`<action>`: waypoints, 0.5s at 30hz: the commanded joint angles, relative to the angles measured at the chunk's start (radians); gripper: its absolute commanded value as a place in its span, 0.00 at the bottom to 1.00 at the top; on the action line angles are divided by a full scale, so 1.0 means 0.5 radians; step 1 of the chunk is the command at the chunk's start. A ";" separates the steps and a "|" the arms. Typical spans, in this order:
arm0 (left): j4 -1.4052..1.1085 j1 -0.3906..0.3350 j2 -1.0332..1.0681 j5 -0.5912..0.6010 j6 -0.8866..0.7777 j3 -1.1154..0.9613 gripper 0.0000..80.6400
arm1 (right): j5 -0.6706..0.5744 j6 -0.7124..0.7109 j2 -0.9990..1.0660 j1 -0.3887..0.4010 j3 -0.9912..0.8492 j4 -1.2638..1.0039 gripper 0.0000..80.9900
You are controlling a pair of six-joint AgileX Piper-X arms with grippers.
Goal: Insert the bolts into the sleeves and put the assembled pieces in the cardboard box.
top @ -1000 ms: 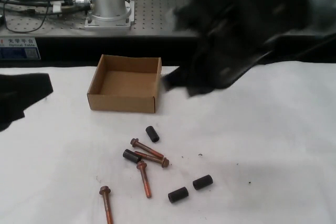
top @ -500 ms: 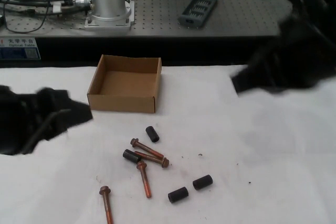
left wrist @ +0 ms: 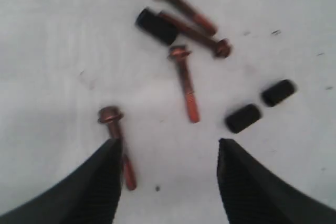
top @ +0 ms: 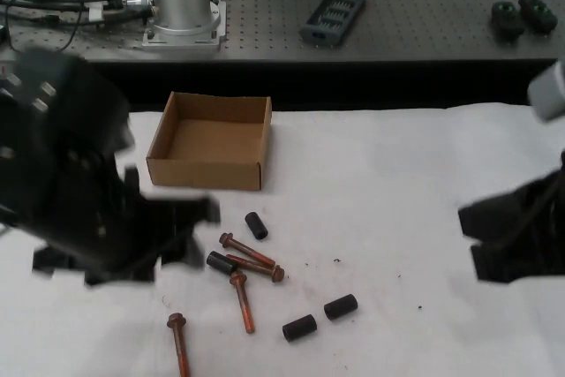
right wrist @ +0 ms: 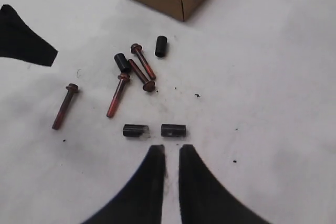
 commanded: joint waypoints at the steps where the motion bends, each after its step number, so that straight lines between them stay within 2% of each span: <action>1: 0.148 -0.009 0.106 -0.084 -0.033 -0.023 0.50 | -0.045 0.069 -0.020 0.002 0.065 -0.065 0.10; 7: 0.206 -0.018 0.252 -0.173 -0.164 -0.023 0.50 | -0.100 0.143 -0.020 0.002 0.151 -0.092 0.10; 15: -0.009 -0.019 0.296 -0.173 -0.344 -0.023 0.50 | -0.150 0.172 -0.020 0.002 0.183 -0.215 0.10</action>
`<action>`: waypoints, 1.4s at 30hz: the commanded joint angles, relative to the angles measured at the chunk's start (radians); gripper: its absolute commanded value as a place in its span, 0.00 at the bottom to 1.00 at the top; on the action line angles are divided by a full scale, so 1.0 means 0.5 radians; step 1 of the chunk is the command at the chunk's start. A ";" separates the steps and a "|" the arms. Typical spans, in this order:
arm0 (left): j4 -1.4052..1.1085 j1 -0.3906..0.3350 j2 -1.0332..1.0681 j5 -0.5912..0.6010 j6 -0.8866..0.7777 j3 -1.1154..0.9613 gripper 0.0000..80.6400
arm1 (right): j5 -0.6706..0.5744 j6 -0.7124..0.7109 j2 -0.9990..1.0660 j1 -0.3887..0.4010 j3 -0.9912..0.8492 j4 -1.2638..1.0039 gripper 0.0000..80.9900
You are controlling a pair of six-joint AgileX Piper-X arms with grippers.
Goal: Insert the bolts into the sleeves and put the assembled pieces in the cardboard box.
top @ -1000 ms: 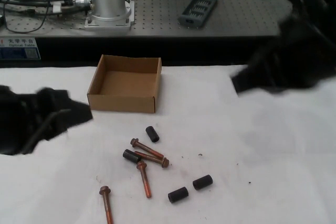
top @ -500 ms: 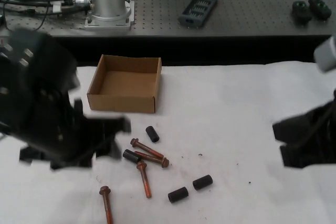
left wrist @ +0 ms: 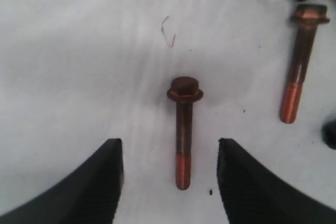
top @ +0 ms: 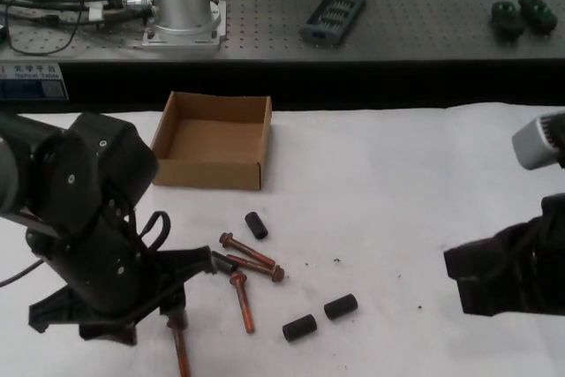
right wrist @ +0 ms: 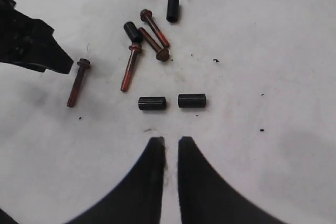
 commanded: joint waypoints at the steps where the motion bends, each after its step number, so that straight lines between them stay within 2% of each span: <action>1: -0.134 -0.010 0.020 -0.041 -0.119 -0.021 0.50 | -0.024 0.014 -0.021 0.002 0.021 -0.128 0.10; 19: -0.221 -0.141 0.291 -0.083 -0.146 -0.064 0.49 | -0.010 0.104 -0.021 0.002 0.020 -0.157 0.10; 23: -0.221 -0.150 0.347 -0.129 -0.150 -0.069 0.37 | -0.010 0.104 -0.021 0.002 0.020 -0.157 0.10; 30: -0.221 -0.150 0.362 -0.131 -0.147 -0.069 0.01 | -0.002 0.104 -0.021 0.002 0.020 -0.157 0.10; 33: -0.221 -0.150 0.362 -0.107 -0.145 -0.069 0.01 | 0.001 0.104 -0.021 0.002 0.020 -0.157 0.10; 36: -0.271 -0.137 0.362 0.049 -0.088 -0.069 0.01 | -0.001 0.063 -0.021 0.002 0.020 -0.157 0.10; 39: -0.379 -0.103 0.318 0.339 0.132 -0.069 0.01 | -0.010 -0.234 -0.021 0.002 0.020 -0.128 0.10; 42: -0.470 -0.053 0.162 0.443 0.322 -0.069 0.01 | -0.009 -0.523 -0.021 -0.003 -0.003 -0.068 0.10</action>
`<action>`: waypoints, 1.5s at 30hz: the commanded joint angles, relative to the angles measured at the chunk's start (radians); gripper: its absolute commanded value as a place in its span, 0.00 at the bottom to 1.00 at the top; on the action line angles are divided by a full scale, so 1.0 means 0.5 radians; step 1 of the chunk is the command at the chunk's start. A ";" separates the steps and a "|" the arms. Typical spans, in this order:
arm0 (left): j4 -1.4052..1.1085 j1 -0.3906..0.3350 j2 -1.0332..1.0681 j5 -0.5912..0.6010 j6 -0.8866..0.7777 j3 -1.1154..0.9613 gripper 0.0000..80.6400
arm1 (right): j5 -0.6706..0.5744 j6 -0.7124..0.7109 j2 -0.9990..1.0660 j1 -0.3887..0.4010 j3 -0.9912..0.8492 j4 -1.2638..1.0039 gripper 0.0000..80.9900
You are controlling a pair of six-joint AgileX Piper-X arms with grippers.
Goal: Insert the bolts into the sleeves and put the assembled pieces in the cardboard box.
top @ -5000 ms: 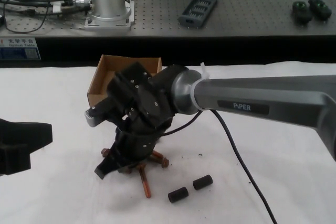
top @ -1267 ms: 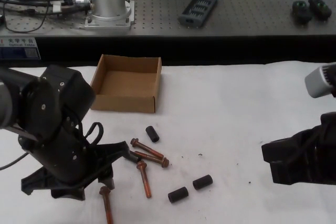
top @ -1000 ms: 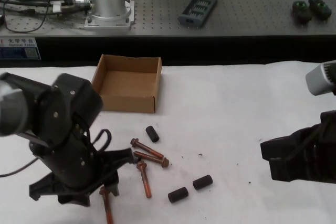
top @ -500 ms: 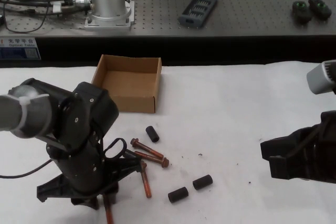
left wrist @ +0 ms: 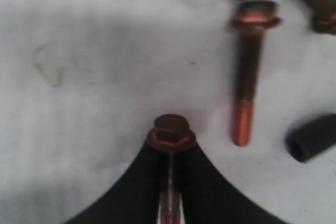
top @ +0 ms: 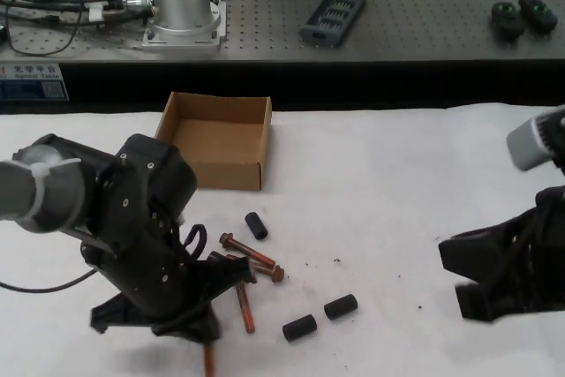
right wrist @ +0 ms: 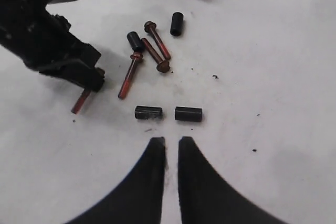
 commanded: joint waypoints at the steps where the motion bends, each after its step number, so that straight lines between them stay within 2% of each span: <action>1: -0.180 0.078 -0.237 0.262 0.322 0.000 0.01 | -0.004 -0.339 -0.021 -0.003 -0.037 0.062 0.10; 5: -0.330 0.224 -0.671 0.413 0.466 0.004 0.01 | -0.008 -0.511 0.007 -0.011 -0.127 0.117 0.10; 10: -0.471 0.388 -1.249 0.411 0.511 0.004 0.01 | -0.024 -0.886 0.261 -0.050 -0.420 0.231 0.11; 12: -0.536 0.431 -1.464 0.402 0.520 0.004 0.01 | -0.024 -1.061 0.406 -0.050 -0.541 0.239 0.16; 17: -0.692 0.480 -1.892 0.396 0.520 0.074 0.01 | -0.036 -1.281 0.867 -0.050 -0.795 0.261 0.42; 24: -0.850 0.479 -2.247 0.376 0.485 0.527 0.01 | 0.149 -1.626 1.374 -0.045 -0.931 0.308 0.41; 31: -1.526 0.479 -2.100 0.545 0.282 0.901 0.01 | 0.175 -1.722 1.628 -0.045 -0.971 0.330 0.41; 39: -1.738 0.479 -1.751 0.657 0.272 0.911 0.01 | 0.121 -1.726 1.773 -0.011 -0.971 0.315 0.41; 45: -1.749 0.479 -1.735 0.644 0.276 0.911 0.01 | 0.084 -1.912 1.801 0.051 -0.971 0.323 0.41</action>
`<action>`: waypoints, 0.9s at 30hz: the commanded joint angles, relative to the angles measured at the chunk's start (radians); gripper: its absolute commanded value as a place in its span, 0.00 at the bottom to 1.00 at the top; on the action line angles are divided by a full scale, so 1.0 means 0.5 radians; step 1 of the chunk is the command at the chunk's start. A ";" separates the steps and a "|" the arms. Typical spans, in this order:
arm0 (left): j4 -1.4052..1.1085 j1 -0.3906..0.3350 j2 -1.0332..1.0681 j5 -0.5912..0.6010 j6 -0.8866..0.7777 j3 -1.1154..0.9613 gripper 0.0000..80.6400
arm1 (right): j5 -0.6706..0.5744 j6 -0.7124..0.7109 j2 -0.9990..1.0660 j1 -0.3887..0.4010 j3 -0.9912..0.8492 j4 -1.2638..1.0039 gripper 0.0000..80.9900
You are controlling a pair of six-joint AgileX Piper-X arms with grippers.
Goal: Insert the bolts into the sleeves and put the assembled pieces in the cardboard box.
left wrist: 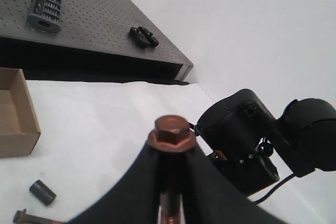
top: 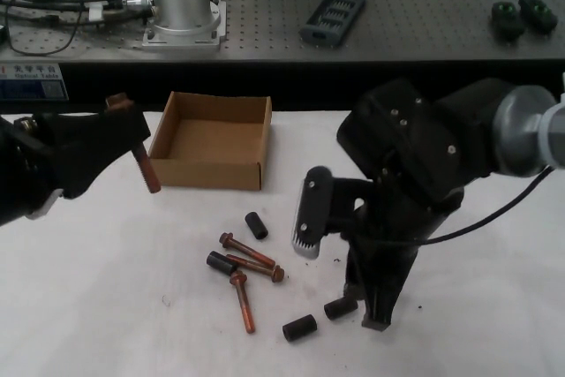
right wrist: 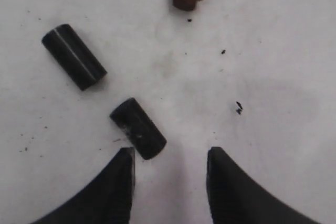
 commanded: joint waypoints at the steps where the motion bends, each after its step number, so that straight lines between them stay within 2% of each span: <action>1: -0.058 0.006 -0.003 0.002 -0.011 -0.012 0.01 | -0.042 -0.032 -0.001 -0.002 -0.021 0.006 0.41; 22: -0.058 0.006 -0.084 -0.042 0.004 -0.012 0.01 | -0.096 0.034 0.237 0.013 -0.012 0.008 0.41; 25: -0.058 0.006 -0.084 -0.042 0.004 -0.012 0.01 | -0.123 0.101 0.270 0.013 -0.012 0.001 0.36; 27: -0.058 0.006 -0.084 -0.042 0.004 -0.012 0.01 | -0.123 0.147 0.283 0.013 -0.012 0.001 0.29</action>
